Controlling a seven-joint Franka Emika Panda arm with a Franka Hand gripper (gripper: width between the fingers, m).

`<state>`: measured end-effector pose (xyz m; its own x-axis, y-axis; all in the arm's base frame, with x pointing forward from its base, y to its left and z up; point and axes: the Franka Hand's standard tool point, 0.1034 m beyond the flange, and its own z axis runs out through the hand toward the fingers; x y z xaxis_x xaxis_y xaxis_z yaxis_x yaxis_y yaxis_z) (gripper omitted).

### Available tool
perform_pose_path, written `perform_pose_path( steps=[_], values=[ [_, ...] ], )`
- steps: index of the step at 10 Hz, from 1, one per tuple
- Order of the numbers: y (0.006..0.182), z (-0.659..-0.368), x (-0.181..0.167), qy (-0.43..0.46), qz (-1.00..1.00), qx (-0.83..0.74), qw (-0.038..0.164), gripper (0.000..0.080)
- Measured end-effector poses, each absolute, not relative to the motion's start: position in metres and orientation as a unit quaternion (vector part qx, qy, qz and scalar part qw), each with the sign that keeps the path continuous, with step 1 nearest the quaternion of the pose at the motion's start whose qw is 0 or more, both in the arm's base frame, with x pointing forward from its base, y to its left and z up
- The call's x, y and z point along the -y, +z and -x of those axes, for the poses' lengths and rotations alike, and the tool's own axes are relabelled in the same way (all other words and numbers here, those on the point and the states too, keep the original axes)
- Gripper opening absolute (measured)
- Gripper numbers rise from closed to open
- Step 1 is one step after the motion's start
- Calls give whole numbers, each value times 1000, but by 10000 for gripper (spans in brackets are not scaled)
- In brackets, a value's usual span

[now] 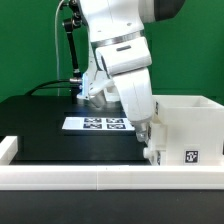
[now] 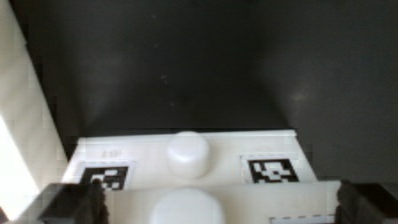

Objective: Assemble drawer

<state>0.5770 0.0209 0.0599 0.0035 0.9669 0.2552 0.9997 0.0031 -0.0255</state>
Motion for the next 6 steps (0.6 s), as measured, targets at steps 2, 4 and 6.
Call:
perform_pose_path(
  steps=[2,4,6],
  values=[
    [62,-578,-32,-80,701,701,102,649],
    [64,-580,-36,-79,702,701,100,649],
    [63,-580,-20,-79,699,704,98,649]
  ],
)
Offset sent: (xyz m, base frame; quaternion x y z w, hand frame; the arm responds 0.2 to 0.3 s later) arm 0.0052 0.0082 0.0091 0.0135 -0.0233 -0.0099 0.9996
